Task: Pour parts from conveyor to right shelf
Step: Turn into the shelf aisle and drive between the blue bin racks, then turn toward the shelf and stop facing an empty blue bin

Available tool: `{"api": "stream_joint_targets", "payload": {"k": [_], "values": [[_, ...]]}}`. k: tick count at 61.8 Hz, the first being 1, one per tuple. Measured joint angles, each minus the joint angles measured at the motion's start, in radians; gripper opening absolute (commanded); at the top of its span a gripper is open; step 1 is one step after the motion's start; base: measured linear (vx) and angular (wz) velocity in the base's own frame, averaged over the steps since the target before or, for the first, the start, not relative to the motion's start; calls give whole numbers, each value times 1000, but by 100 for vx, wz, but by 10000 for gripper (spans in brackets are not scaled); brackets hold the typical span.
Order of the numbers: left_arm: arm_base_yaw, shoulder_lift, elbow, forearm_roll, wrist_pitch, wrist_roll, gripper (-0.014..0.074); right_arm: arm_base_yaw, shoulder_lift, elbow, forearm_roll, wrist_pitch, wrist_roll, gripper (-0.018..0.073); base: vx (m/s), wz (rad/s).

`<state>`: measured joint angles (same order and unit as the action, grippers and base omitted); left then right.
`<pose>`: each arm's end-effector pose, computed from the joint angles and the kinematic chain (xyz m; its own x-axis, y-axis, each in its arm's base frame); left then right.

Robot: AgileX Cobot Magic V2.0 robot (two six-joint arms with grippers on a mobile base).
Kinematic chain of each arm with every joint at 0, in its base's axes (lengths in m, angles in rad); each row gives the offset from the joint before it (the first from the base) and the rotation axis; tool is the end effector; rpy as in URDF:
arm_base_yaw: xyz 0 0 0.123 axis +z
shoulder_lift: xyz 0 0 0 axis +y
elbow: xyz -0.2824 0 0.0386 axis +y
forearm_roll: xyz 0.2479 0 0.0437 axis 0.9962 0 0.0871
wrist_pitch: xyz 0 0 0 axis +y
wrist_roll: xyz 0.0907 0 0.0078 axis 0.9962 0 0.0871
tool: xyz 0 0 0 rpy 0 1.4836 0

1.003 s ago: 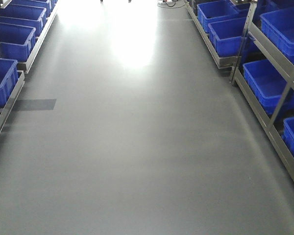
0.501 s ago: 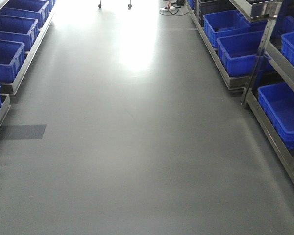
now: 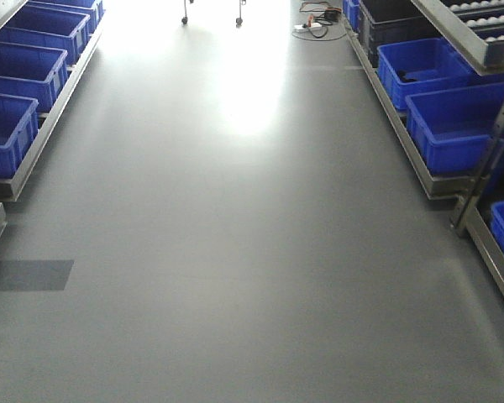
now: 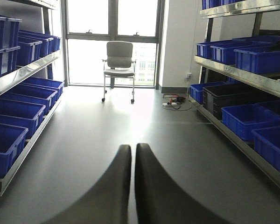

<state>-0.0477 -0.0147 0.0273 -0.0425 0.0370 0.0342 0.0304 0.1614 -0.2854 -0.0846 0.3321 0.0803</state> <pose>0.0564 -0.0028 0.2013 0.0372 -0.0101 -0.9993 0.0496 0.9987 -0.0082 0.0584 -0.0007 0.2695 -0.1195 -0.0033 -0.9928 -0.0030 1.0000 -0.0030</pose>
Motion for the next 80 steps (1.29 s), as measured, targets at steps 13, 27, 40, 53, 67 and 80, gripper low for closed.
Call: {"api": "stream_joint_targets", "payload": {"k": [13, 27, 40, 53, 67, 80], "values": [[0, 0, 0, 0, 0, 0, -6, 0, 0, 0, 0, 0, 0, -9, 56, 11], [0, 0, 0, 0, 0, 0, -6, 0, 0, 0, 0, 0, 0, -9, 52, 15], [0, 0, 0, 0, 0, 0, -6, 0, 0, 0, 0, 0, 0, -9, 48, 32], [0, 0, 0, 0, 0, 0, -6, 0, 0, 0, 0, 0, 0, -9, 42, 79], [0, 0, 0, 0, 0, 0, -6, 0, 0, 0, 0, 0, 0, -9, 32, 108], [0, 0, 0, 0, 0, 0, -6, 0, 0, 0, 0, 0, 0, -9, 25, 97]]}}
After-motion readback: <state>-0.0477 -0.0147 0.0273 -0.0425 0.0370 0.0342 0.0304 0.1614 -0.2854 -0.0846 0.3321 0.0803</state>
